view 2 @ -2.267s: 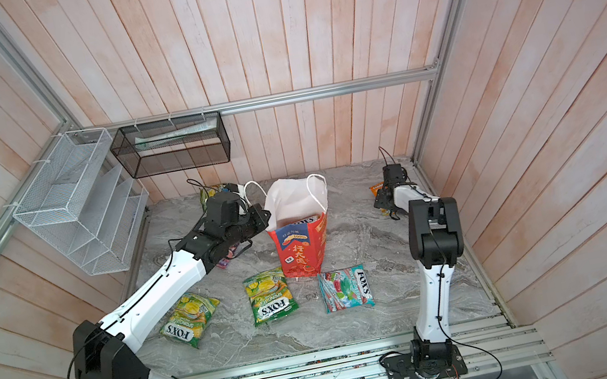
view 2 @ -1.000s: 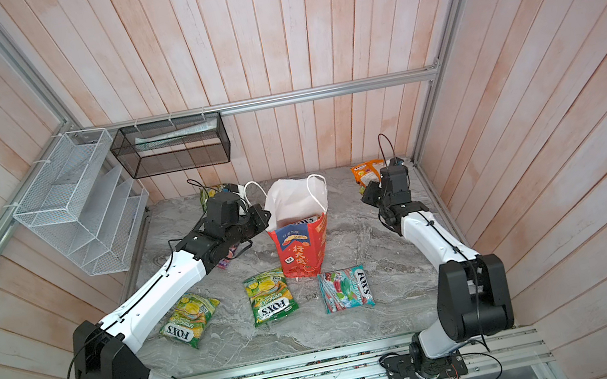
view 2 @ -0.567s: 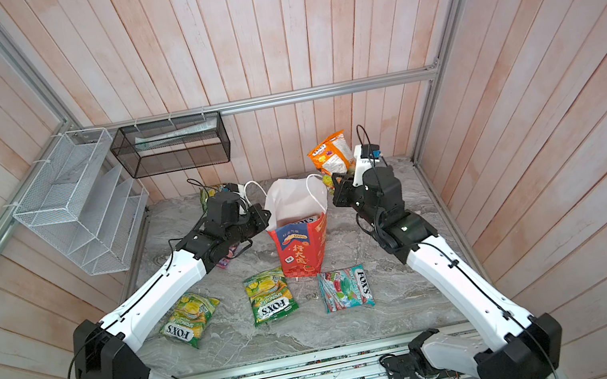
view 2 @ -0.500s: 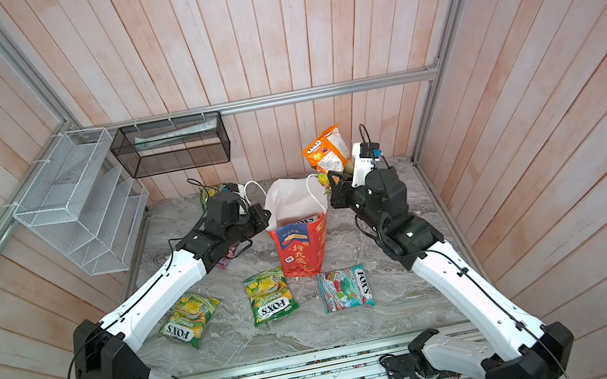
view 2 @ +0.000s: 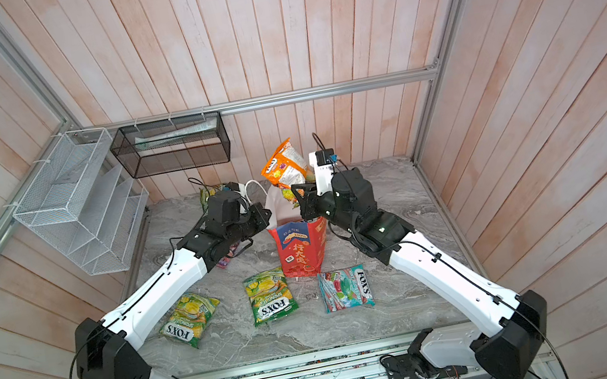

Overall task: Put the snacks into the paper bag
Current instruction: 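Carry the orange packet over the bag and lower it inside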

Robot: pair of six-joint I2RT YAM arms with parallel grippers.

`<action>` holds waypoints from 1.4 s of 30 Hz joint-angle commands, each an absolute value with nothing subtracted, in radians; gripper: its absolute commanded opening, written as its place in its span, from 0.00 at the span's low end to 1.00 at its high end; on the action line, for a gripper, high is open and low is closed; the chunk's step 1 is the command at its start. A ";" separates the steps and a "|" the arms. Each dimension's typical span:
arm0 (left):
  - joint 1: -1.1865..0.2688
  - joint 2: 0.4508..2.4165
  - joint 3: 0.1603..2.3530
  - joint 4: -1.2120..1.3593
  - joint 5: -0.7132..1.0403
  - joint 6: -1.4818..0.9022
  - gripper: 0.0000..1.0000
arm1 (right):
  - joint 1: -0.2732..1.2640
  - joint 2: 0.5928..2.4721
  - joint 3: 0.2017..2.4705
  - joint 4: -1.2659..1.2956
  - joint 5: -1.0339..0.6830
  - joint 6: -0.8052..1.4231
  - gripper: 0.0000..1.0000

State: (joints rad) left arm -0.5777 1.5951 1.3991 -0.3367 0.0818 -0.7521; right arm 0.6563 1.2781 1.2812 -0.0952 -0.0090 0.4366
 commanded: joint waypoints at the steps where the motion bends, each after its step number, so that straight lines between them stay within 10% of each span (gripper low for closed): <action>1: -0.577 1.608 1.435 -0.321 0.090 -0.736 0.00 | 0.657 1.304 1.338 -0.071 -0.052 0.423 0.00; 42: -0.573 1.597 1.433 -0.324 0.077 -0.736 0.00 | 0.625 1.463 1.370 -0.037 -0.252 0.536 0.03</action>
State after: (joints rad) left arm -0.5766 1.5951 1.3991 -0.3370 0.0807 -0.7517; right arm 0.6296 1.4342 1.3178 -0.0555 -0.2234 0.5232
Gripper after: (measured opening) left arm 0.049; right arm 0.160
